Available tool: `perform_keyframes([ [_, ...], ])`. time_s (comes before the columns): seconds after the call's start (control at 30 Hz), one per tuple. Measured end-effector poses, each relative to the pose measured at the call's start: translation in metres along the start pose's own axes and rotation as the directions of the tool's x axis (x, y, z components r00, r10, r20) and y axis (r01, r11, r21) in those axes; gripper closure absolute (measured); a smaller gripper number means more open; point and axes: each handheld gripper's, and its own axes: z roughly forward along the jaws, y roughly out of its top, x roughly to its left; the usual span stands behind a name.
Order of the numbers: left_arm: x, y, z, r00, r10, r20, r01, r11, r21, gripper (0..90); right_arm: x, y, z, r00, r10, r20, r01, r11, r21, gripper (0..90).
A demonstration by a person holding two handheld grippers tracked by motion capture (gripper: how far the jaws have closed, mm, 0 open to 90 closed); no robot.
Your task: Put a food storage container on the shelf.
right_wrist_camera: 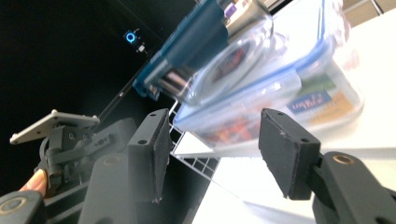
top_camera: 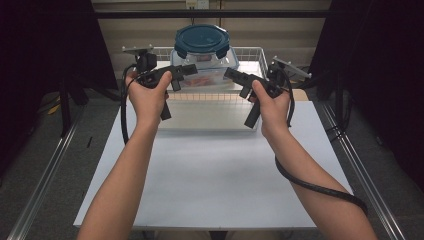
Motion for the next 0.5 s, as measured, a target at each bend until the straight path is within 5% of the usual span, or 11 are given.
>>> perform_keyframes([
  [0.5, -0.003, -0.019, -0.003, 0.9995, 0.023, 0.020, -0.024, 0.9996, 0.015, 23.4, -0.014, -0.016, -0.015, 0.9999, -0.005, -0.011, 0.005, 0.999, 0.032, 36.8],
])
